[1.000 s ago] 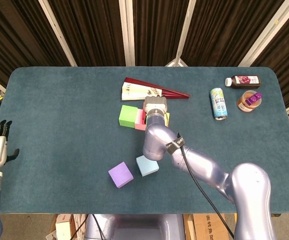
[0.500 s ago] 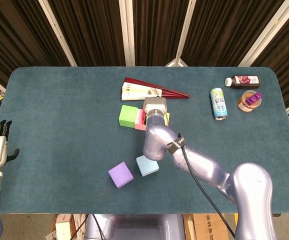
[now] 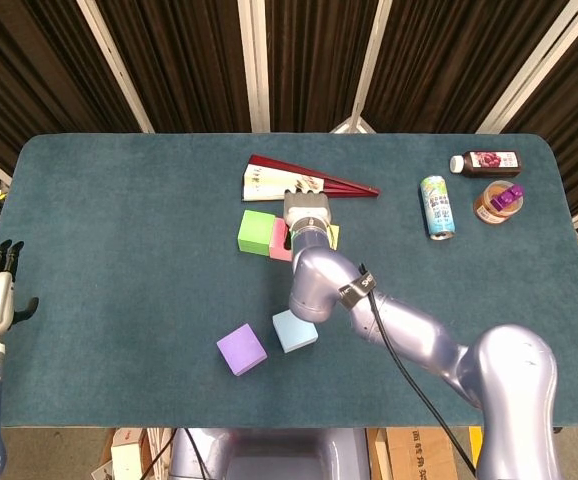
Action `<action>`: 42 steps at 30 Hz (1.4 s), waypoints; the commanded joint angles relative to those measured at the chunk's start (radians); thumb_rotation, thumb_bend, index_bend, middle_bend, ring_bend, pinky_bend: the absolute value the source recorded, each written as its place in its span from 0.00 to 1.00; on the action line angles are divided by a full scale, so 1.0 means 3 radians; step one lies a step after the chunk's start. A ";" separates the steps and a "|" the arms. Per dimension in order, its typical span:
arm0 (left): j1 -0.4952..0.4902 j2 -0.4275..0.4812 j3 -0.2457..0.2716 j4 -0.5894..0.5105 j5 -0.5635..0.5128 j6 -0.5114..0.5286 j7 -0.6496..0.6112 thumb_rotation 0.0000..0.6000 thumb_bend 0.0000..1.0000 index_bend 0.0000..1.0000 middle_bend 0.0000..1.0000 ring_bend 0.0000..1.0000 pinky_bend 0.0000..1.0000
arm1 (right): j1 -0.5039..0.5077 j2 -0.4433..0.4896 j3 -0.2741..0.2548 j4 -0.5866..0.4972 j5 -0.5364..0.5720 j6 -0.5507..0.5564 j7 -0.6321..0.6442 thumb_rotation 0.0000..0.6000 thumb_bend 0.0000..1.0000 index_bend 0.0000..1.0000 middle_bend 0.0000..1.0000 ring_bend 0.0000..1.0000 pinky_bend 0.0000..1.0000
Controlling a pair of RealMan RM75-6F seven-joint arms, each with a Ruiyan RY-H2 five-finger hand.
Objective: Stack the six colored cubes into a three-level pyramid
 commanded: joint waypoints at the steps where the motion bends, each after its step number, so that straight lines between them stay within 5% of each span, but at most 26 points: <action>1: -0.0003 -0.0003 0.0001 0.0004 0.0003 -0.0003 -0.0001 1.00 0.36 0.08 0.02 0.00 0.00 | -0.0078 0.0103 0.0064 -0.0199 -0.0029 -0.0025 0.0117 1.00 0.33 0.00 0.04 0.00 0.00; 12: 0.0004 -0.0022 0.0012 0.0056 0.0141 0.0080 -0.0098 1.00 0.36 0.07 0.02 0.00 0.00 | -0.0583 0.0754 0.0202 -0.1380 -0.0283 0.0047 0.0627 1.00 0.33 0.00 0.04 0.00 0.00; 22: 0.0030 -0.0014 0.0036 0.0080 0.0328 0.0160 -0.0310 1.00 0.36 0.07 0.01 0.00 0.00 | -0.1807 0.1476 0.0101 -0.2597 -0.1764 -0.0193 0.1817 1.00 0.33 0.00 0.04 0.00 0.00; 31: 0.0042 -0.0025 0.0062 0.0134 0.0503 0.0233 -0.0478 1.00 0.35 0.06 0.00 0.00 0.00 | -0.2702 0.1848 -0.0349 -0.2986 -0.3132 -0.0228 0.2669 1.00 0.34 0.00 0.04 0.00 0.00; 42: 0.0040 -0.0052 0.0095 0.0222 0.0706 0.0276 -0.0741 1.00 0.33 0.06 0.00 0.00 0.00 | -0.3681 0.1889 -0.1135 -0.2842 -0.5054 0.0119 0.4027 1.00 0.33 0.00 0.04 0.00 0.00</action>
